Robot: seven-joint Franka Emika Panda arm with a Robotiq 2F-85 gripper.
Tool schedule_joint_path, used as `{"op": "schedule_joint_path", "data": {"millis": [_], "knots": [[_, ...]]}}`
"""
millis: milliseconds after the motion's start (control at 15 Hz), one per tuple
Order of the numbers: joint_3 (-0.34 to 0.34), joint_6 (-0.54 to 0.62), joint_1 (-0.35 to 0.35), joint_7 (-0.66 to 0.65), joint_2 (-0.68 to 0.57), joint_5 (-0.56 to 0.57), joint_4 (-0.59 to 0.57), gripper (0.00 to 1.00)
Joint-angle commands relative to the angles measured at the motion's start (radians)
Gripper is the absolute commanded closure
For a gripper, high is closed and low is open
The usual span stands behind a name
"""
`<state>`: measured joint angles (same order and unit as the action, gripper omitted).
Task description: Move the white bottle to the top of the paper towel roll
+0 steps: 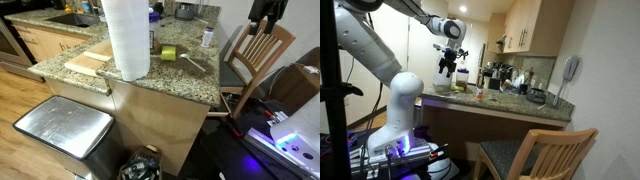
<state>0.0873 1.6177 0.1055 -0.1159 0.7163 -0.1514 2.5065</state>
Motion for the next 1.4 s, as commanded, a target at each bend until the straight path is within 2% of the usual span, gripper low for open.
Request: {"op": "schedule_joint_path", "data": {"millis": [0, 133, 467, 533, 600, 867, 933, 1067, 1267, 1333], "knots": [[0.009, -0.003, -0.012, 0.006, 0.0, -0.005, -0.002, 0.0], [0.015, 0.001, -0.015, -0.028, 0.013, -0.031, 0.008, 0.0], [0.063, 0.139, -0.059, -0.213, 0.056, -0.036, 0.043, 0.0], [0.061, 0.246, -0.097, -0.228, -0.159, -0.007, -0.091, 0.0], [0.049, 0.143, -0.045, -0.194, 0.013, -0.025, 0.004, 0.0], [0.053, 0.161, -0.05, -0.201, -0.004, -0.023, -0.004, 0.0], [0.073, 0.208, -0.072, -0.235, -0.02, -0.001, 0.024, 0.0], [0.067, 0.304, -0.123, -0.324, -0.116, -0.015, 0.005, 0.0], [0.055, 0.472, -0.155, -0.422, -0.209, -0.054, 0.0, 0.0], [0.053, 0.498, -0.175, -0.462, -0.287, -0.049, -0.073, 0.0]]}}
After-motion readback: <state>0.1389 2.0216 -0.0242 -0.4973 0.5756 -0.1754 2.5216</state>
